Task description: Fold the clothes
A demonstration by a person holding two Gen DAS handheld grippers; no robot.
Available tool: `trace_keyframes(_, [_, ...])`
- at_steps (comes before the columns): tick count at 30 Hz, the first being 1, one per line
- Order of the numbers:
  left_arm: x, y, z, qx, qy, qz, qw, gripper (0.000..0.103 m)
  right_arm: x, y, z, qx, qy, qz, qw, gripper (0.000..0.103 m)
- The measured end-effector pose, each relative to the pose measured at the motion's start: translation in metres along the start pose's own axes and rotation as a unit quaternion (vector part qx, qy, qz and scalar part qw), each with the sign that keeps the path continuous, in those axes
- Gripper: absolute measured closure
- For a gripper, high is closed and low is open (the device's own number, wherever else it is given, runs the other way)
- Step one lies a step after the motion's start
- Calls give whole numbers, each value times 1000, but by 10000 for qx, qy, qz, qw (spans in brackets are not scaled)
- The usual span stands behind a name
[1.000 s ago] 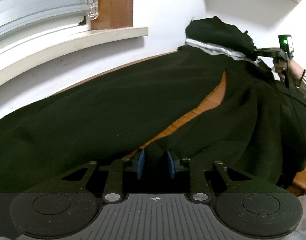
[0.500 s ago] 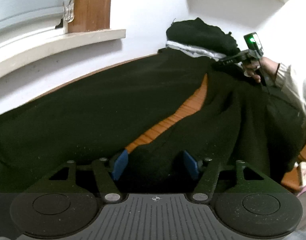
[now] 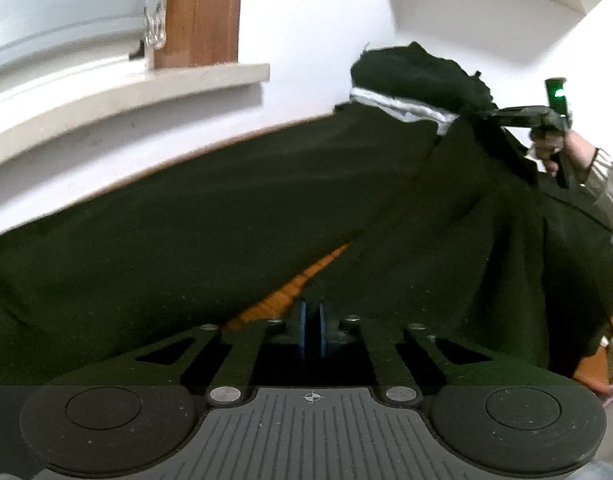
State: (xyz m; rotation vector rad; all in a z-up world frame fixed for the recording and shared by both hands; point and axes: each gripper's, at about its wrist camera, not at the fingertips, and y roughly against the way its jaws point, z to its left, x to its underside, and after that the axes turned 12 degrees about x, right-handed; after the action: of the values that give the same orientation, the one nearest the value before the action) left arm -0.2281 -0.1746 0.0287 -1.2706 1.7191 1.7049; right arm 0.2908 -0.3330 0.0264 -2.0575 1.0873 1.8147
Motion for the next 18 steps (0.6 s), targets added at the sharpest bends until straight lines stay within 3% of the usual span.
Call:
trace_keyframes(4, [-21, 29, 1, -146, 154, -801, 9966, 97, -12, 10, -9, 174, -207, -329, 9991, 93])
trace_keyframes(6, [-33, 34, 6, -399, 218, -1095, 9929, 96, -17, 5, -7, 295, -343, -473, 9979, 92])
trace_keyframes(7, [-38, 28, 11, -608, 230, -1061, 9922, 91, -19, -1, 0, 408, -335, -458, 9976, 90])
trace_keyframes(9, [-41, 14, 15, -818, 272, -702, 9938, 73, -19, -13, 15, 558, -194, -322, 9977, 64])
trace_keyframes(11, [-40, 7, 19, -974, 321, -488, 9935, 47, -17, -18, 33, 578, 147, -229, 9980, 50])
trace_keyframes(14, [-33, 19, 26, -1057, 464, -536, 9919, 30, -16, -16, 47, 210, 191, 6, 9996, 46])
trace_keyframes(18, [-24, 46, 36, -1205, 644, -572, 9890, 24, -18, -2, 81, -290, 479, 70, 9984, 44])
